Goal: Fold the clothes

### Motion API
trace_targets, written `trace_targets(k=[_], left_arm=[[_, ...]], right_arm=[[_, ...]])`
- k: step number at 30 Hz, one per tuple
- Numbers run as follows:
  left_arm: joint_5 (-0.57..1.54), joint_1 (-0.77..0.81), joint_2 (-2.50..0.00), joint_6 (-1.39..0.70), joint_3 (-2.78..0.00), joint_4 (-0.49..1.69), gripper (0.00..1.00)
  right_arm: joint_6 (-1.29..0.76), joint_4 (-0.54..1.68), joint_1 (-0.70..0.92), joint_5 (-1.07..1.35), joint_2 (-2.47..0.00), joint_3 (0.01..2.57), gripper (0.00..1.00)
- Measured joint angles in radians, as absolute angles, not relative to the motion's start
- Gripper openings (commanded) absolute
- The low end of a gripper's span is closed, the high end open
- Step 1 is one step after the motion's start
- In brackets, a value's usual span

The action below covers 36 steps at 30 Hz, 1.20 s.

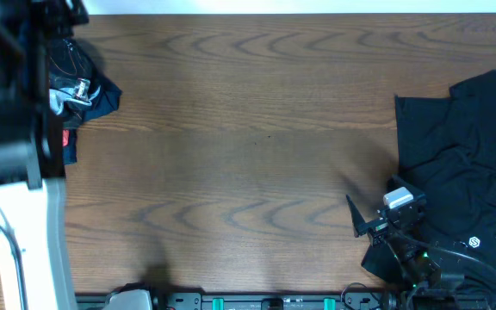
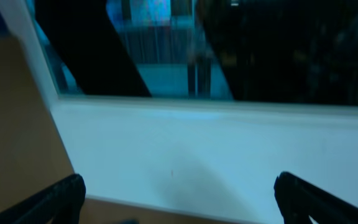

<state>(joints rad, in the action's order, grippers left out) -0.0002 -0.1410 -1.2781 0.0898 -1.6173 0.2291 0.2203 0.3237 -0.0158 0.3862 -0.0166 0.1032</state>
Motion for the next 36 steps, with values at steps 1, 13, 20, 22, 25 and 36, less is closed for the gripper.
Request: trace_targets(k=[1, 13, 20, 22, 25, 36], left_arm=[[0.000, -0.141, -1.238, 0.097, -1.575, 0.199, 0.98], [0.000, -0.141, -0.719, 0.163, -0.983, -0.067, 0.98], [0.002, -0.141, -0.494, 0.166, -0.688, -0.110, 0.98], [0.005, -0.141, -0.441, 0.166, -0.625, -0.114, 0.98], [0.010, -0.141, -0.347, 0.166, -0.528, -0.115, 0.98], [0.027, -0.141, -0.046, 0.166, -0.260, -0.164, 0.98]], right_arm=[[0.220, 0.324, -0.016, 0.386, -0.017, 0.103, 0.99], [0.220, 0.324, -0.015, 0.387, -0.016, 0.103, 0.99], [0.220, 0.324, -0.016, 0.387, -0.015, 0.103, 0.99], [0.220, 0.324, -0.015, 0.387, -0.015, 0.103, 0.99], [0.220, 0.323, -0.016, 0.387, -0.015, 0.103, 0.99], [0.220, 0.323, -0.016, 0.386, -0.015, 0.103, 0.99]])
